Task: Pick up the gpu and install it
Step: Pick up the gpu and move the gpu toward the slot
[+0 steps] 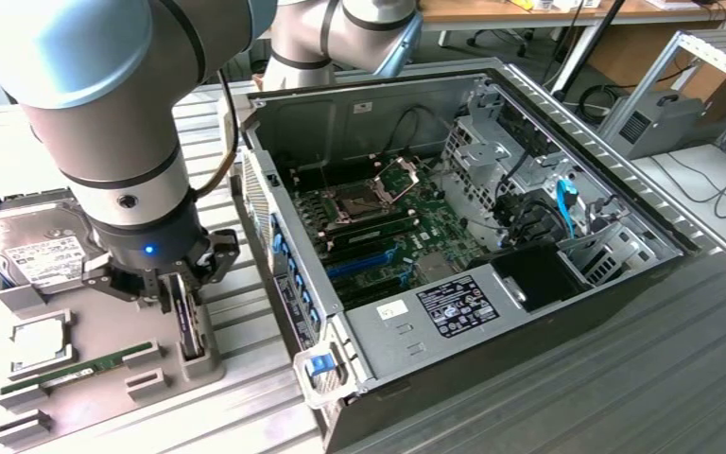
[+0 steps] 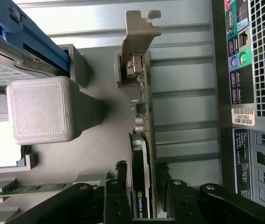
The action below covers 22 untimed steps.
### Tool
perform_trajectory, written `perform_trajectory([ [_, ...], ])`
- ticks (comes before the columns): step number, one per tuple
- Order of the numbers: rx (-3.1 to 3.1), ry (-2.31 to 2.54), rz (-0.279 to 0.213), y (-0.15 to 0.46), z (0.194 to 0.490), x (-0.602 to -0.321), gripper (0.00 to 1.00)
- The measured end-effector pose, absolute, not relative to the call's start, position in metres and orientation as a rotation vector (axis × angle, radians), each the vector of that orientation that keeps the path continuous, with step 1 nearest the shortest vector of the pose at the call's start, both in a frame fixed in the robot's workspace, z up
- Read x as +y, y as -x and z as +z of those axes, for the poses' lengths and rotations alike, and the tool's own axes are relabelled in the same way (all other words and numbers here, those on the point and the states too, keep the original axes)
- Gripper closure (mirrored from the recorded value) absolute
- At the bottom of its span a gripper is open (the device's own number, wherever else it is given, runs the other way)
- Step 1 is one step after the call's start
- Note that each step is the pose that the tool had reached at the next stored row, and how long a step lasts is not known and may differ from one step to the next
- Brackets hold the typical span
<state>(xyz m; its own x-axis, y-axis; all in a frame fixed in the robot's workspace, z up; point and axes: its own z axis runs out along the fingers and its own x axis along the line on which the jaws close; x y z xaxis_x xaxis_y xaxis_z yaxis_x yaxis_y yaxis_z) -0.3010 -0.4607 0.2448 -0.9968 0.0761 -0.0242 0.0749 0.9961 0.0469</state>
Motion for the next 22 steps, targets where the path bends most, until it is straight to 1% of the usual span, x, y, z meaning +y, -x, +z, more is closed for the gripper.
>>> perform_trajectory([
  [1, 3.113, -0.118, 0.072, 0.301, 0.2448, -0.4607, 0.6],
  [2, 3.113, -0.118, 0.072, 0.301, 0.2448, -0.4607, 0.67],
  [8, 3.113, -0.118, 0.072, 0.301, 0.2448, -0.4607, 0.67],
  [9, 3.113, -0.118, 0.072, 0.301, 0.2448, -0.4607, 0.68],
  [10, 3.113, -0.118, 0.072, 0.301, 0.2448, -0.4607, 0.73],
  [22, 3.114, -0.078, 0.072, 0.301, 0.2447, -0.4607, 0.73],
])
